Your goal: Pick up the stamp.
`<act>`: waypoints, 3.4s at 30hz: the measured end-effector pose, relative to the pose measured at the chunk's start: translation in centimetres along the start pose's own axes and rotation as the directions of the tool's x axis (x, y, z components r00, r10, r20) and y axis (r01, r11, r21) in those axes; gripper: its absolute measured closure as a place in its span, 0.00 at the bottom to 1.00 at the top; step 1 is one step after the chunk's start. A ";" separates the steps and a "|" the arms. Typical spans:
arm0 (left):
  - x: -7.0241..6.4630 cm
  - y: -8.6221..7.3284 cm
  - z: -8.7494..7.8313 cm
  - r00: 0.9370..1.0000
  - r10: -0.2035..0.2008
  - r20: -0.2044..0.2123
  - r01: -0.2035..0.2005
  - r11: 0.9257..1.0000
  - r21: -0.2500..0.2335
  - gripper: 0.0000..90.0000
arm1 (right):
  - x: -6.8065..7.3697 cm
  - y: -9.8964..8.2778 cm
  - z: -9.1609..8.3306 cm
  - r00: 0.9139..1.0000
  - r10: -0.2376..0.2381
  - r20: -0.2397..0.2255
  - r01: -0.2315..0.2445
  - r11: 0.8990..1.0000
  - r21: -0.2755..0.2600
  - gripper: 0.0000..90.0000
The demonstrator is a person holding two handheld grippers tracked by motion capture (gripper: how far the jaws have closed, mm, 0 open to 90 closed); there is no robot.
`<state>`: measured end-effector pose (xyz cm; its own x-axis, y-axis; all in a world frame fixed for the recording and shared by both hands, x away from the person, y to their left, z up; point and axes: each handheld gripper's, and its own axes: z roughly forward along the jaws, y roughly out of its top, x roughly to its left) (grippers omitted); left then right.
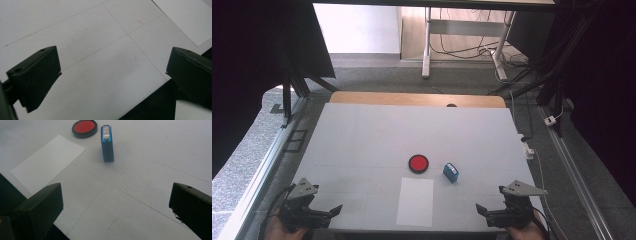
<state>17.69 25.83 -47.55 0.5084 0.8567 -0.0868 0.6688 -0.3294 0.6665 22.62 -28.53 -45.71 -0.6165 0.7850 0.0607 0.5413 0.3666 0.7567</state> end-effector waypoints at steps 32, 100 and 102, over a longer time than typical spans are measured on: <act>0.2 0.0 0.1 1.000 -0.013 0.019 0.013 1.000 0.015 0.00 | 1.7 2.7 2.2 0.995 -0.081 -0.064 0.079 0.996 -0.040 0.00; 0.1 0.1 0.2 0.999 0.020 0.049 -0.021 1.000 0.021 0.00 | 0.7 8.2 13.8 0.989 -0.143 -0.027 0.145 0.959 0.242 0.79; 0.1 0.1 0.2 0.999 0.021 0.049 -0.022 1.000 0.021 0.00 | 0.6 8.3 13.7 0.989 -0.143 -0.031 0.146 0.961 0.237 0.79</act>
<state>17.91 25.81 -47.65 0.5486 0.8289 -0.1089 0.6687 -0.3569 0.6523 34.54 -18.14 -48.37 -0.7049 0.7087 -0.0282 0.5650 0.5852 0.5817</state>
